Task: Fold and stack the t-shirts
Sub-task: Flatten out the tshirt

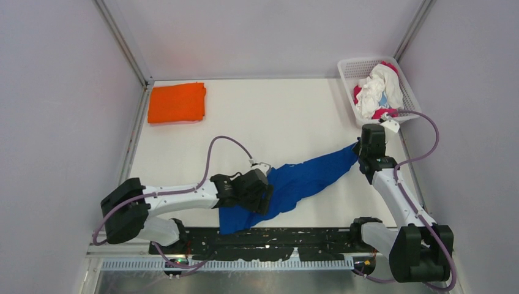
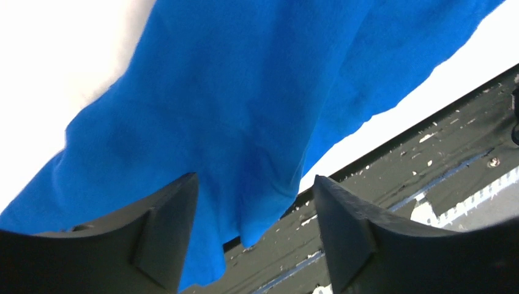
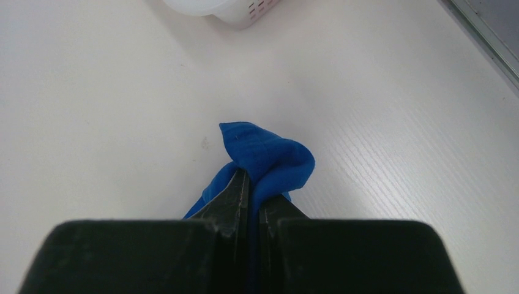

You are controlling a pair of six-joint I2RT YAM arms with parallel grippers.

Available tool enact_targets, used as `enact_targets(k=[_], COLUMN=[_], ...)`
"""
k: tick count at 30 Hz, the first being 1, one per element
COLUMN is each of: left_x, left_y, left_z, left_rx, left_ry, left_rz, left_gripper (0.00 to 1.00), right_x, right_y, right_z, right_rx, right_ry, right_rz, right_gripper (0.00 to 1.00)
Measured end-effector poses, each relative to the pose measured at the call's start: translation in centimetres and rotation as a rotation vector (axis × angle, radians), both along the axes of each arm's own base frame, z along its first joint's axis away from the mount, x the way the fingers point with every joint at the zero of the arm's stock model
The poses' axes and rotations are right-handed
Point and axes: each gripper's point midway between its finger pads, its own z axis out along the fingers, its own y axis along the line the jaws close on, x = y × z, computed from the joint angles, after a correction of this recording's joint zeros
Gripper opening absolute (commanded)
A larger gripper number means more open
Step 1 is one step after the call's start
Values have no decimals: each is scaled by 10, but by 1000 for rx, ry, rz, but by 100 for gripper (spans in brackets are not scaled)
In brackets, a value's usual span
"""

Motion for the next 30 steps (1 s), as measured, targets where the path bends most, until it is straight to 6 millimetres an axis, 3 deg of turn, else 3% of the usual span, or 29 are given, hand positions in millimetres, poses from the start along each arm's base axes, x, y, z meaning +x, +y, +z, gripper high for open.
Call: enact_targets(k=[2,4,8,11,14,17,20,24,27,30], left_x=[0,2,2,5,15,30,40,44,41,32], left_y=[-5,-9,-13,-8,1,17,40,76,98,122], left_z=[-8,-15,-22,-7,38,110,179,250,295,342], left_rx=[16,37,65,47,-29,-170,-305,-423,-491,-577], left_ry=[16,29,45,14,-99,-272,-433,-599,-704,-796], left_rz=[-8,-11,-17,-7,20,82,154,216,214,207], left_gripper=[40,2,0,0,0,0,0,0,0,0], right_x=[0,0,-1,-3,-7,-15,-24,-45,-73,-118], right_y=[0,1,1,2,4,10,16,25,32,40], right_z=[-1,0,4,13,25,47,86,167,238,310], right_rx=[1,1,-3,-6,0,14,26,33,32,19], right_ry=[0,-3,-14,-39,-75,-133,-238,-456,-645,-843], right_rz=[3,4,11,22,38,68,104,158,202,253], right_gripper=[5,5,5,5,5,5,5,5,5,5])
